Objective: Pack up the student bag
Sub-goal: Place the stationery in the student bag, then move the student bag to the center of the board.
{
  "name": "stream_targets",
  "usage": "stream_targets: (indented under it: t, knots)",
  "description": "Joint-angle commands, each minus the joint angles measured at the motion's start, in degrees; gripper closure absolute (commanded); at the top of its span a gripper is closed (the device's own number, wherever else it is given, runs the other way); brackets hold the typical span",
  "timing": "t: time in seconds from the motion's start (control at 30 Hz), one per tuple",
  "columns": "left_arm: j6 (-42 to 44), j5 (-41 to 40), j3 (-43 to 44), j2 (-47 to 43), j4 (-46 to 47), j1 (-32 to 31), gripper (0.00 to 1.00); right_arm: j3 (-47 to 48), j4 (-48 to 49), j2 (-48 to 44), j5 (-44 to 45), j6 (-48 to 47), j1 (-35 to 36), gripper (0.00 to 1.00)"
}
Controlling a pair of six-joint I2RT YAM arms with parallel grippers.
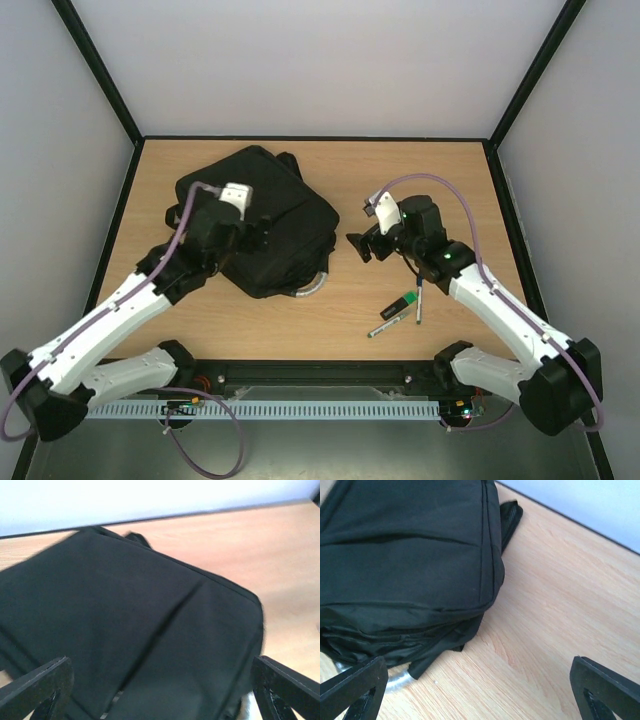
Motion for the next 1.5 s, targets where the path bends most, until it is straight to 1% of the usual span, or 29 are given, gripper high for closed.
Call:
stream_targets:
  t: [0.0,0.07,0.13,0.17,0.23,0.33,0.47,0.53,0.6,0.67,0.7,0.77,0.8,0.83,0.9,0.93,1.0,1.07,1.1,1.17,1.23,1.33,1.4,1.47]
  knots:
    - [-4.2,-5.1,-4.3,-5.7,3.5,6.4,0.01,1.0,-3.3,4.4,4.5,1.1,-1.2,0.00]
    - [-5.4,-2.0,-6.1,-6.9,6.8,10.4,0.01,0.9,-4.6,5.0,-2.2,1.8,-3.6,0.00]
    - [-7.0,-0.7,-6.1,-5.7,7.8,13.6,0.01,-1.0,-2.7,3.9,-8.6,3.6,-6.0,0.00]
    - [-7.7,-0.6,-5.9,-4.5,7.8,14.8,0.01,-2.3,-1.2,3.3,-9.9,4.2,-6.7,0.00]
    - [-8.2,0.3,-5.4,-2.2,7.9,16.7,0.01,-4.0,2.1,2.5,-9.8,3.9,-7.6,0.00]
    - [-7.8,3.9,-5.5,0.6,9.2,19.5,0.01,-5.1,3.3,1.0,-9.0,3.0,-7.8,0.00]
    - [-11.8,1.7,-7.3,2.2,13.2,23.2,0.01,-6.4,4.3,-1.3,-7.4,4.3,-7.9,0.00]
    - [-13.6,1.5,-7.1,3.3,14.1,26.5,0.01,-5.9,3.2,-1.4,-8.3,3.3,-7.8,0.00]
    - [-14.2,4.8,-6.8,4.6,15.0,30.7,0.01,-4.6,0.9,-1.1,-10.0,2.1,-7.9,0.00]
    - [-15.3,6.6,-5.5,6.8,14.4,34.5,0.01,-4.2,-0.2,-1.5,-11.6,0.7,-7.9,0.00]
    - [-16.6,5.2,-4.6,8.3,13.1,35.6,0.01,-4.2,-0.3,-1.9,-12.2,0.3,-7.8,0.00]
    - [-21.4,-0.6,-2.3,12.8,8.3,37.1,0.01,-4.0,-0.7,-2.0,-13.3,-0.3,-7.8,0.00]
    - [-22.7,-1.8,-0.8,15.7,5.9,38.1,0.01,-3.8,-1.5,-1.9,-14.3,-1.1,-7.9,0.00]
    - [-22.1,-1.3,0.5,18.9,3.7,39.0,0.01,-3.7,-1.9,-1.9,-15.0,-1.9,-7.9,0.00]
    - [-20.5,1.7,2.9,24.8,0.9,41.0,0.01,-3.7,-2.3,-1.6,-15.4,-1.8,-7.9,0.00]
    - [-19.8,4.1,2.7,26.5,1.7,41.9,0.01,-3.8,-2.6,-1.5,-15.9,-2.1,-7.9,0.00]
    - [-18.6,11.8,-0.4,27.4,8.1,43.6,0.01,-4.0,-2.3,-1.7,-14.4,-2.6,-7.9,0.00]
    - [-20.8,20.4,-5.3,26.8,16.8,45.3,0.01,-3.9,-2.3,-1.8,-10.3,-2.8,-7.9,0.00]
    - [-22.4,22.0,-7.2,26.7,20.4,45.8,0.01,-3.5,-2.1,-1.8,-7.3,-2.2,-7.9,0.00]
    - [-23.1,24.5,-8.5,28.1,24.2,45.7,0.01,-2.9,-0.9,-2.1,-1.6,0.7,-7.9,0.01]
    - [-22.5,26.6,-7.4,31.2,25.3,45.7,0.01,-3.7,0.7,-2.2,1.0,2.6,-7.9,0.00]
    - [-21.8,29.6,-4.5,36.0,25.5,45.4,0.01,-5.5,1.9,-1.5,4.1,1.8,-7.8,0.00]
    - [-20.7,32.9,-2.5,39.3,26.0,44.6,0.01,-5.8,2.2,-1.4,4.3,1.2,-7.9,0.00]
    - [-19.2,34.5,0.4,42.4,24.8,43.0,0.01,-7.2,3.0,-2.0,0.8,-0.9,-7.9,0.00]
